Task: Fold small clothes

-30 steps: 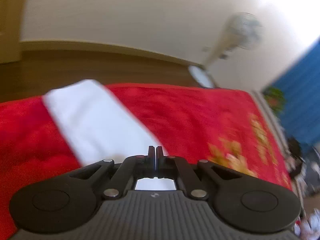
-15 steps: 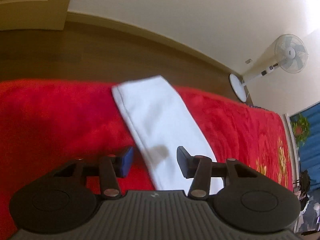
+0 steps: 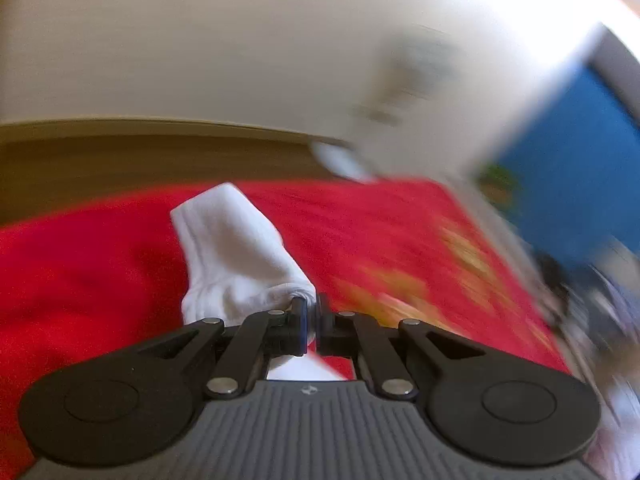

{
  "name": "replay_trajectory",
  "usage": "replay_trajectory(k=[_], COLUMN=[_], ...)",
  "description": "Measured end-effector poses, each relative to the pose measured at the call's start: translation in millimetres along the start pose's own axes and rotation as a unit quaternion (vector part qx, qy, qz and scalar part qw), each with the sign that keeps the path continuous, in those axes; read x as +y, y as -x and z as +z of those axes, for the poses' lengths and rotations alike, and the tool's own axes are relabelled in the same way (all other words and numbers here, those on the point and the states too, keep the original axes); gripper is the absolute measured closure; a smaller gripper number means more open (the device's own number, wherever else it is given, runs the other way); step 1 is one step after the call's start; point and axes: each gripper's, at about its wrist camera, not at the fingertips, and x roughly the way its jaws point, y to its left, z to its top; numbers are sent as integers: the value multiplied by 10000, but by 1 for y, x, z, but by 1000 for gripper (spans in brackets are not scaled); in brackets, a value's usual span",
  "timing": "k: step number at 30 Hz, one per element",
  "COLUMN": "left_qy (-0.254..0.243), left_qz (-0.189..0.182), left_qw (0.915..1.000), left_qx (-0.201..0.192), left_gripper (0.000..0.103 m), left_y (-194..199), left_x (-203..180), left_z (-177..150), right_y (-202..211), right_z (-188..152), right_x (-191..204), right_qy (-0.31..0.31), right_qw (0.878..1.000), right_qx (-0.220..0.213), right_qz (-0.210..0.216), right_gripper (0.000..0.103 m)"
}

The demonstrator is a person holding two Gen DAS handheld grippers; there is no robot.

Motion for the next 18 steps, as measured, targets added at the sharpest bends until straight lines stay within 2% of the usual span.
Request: replay_trajectory(k=[1, 3, 4, 5, 6, 7, 8, 10, 14, 16, 18], left_qy=[-267, -711, -878, -1001, -1070, -1139, -1178, -1406, -2215, -2567, -3045], left_qz=[-443, -1417, -1940, -2456, -2800, -3078, -3208, -3059, -2230, -1992, -1748], left_qw=[9986, 9864, 9745, 9578, 9420, 9250, 9159, 9216, 9332, 9318, 9256], left_qx=[107, 440, 710, 1105, 1512, 1916, 2106, 1930, 1745, 1620, 1414], left_gripper=[100, 100, 99, 97, 90, 74, 73, 73, 73, 73, 73], left_y=[3, 10, 14, 16, 16, 14, 17, 28, 53, 72, 85], left_x=[-28, -83, -110, -135, -154, -169, -179, -188, -191, -182, -171], left_z=[-14, -48, -67, -88, -105, -119, -129, -131, -118, -114, -118], right_y=[0, 0, 0, 1, 1, 2, 4, 10, 27, 32, 25], right_z=[0, -1, -1, 0, 0, 1, 3, 11, 40, 63, 86], right_x=[0, 2, 2, 3, 4, 4, 4, -2, -23, -39, -50], right_qy=[1, 20, 31, 48, 59, 53, 17, -199, -650, -866, -1016], right_qw=[10000, 10000, 10000, 10000, 9999, 9998, 9997, 9991, 9958, 9929, 9909], right_qx=[2, -25, -46, -83, -125, -181, -236, -381, -592, -683, -697], right_qz=[-6, -20, -15, -20, -24, -32, -39, 23, 258, 442, 541], right_gripper=[54, 54, 54, 54, 55, 58, 60, 69, 74, 74, 71])
